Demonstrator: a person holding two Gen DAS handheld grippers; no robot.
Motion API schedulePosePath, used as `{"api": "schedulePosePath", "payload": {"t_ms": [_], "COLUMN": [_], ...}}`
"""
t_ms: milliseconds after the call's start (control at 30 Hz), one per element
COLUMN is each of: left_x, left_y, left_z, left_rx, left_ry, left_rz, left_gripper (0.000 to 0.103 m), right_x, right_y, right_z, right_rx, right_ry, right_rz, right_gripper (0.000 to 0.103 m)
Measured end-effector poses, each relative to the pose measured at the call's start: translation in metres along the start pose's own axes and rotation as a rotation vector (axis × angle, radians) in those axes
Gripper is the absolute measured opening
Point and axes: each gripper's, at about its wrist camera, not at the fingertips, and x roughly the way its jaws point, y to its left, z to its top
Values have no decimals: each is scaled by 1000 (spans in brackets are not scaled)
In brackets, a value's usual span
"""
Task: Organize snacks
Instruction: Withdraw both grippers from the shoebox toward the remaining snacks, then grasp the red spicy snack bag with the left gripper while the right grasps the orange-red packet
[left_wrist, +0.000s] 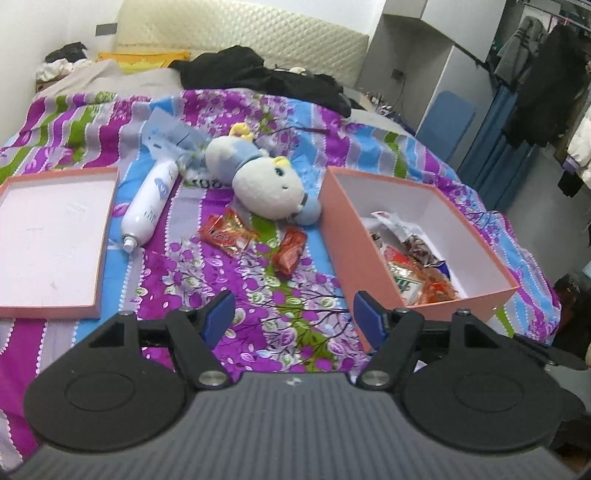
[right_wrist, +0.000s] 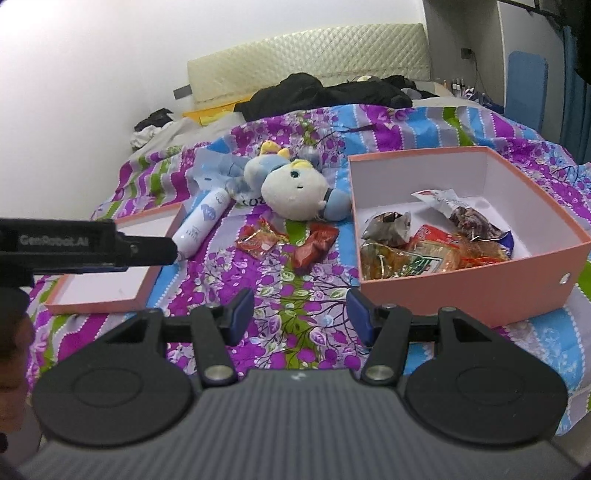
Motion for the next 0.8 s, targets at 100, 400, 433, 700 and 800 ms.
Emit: {"api": "schedulePosePath", "payload": {"t_ms": [100,400,433,700,800], "left_x": [17,78,87,170,202], "left_y": [11,48,53,87,95], "left_z": [3,19,21,50,60], "left_rx": [-24,-82,-92,-92,-72], "left_ry": [24,83,91,156,175], "left_rz": [12,40,41,65,58], "left_gripper": [75,75,75,75,82], "right_x": [10,64,72,142,169], "right_y": [4,13,14,22,24], "right_z": [1,4,5,15,20], "right_rx": [-14,-53,-56,-44,-43], "right_ry": [10,80,85,109,123], "right_rz": [-1,8,5,-29,-38], "right_gripper": [58,58,58,57,57]}}
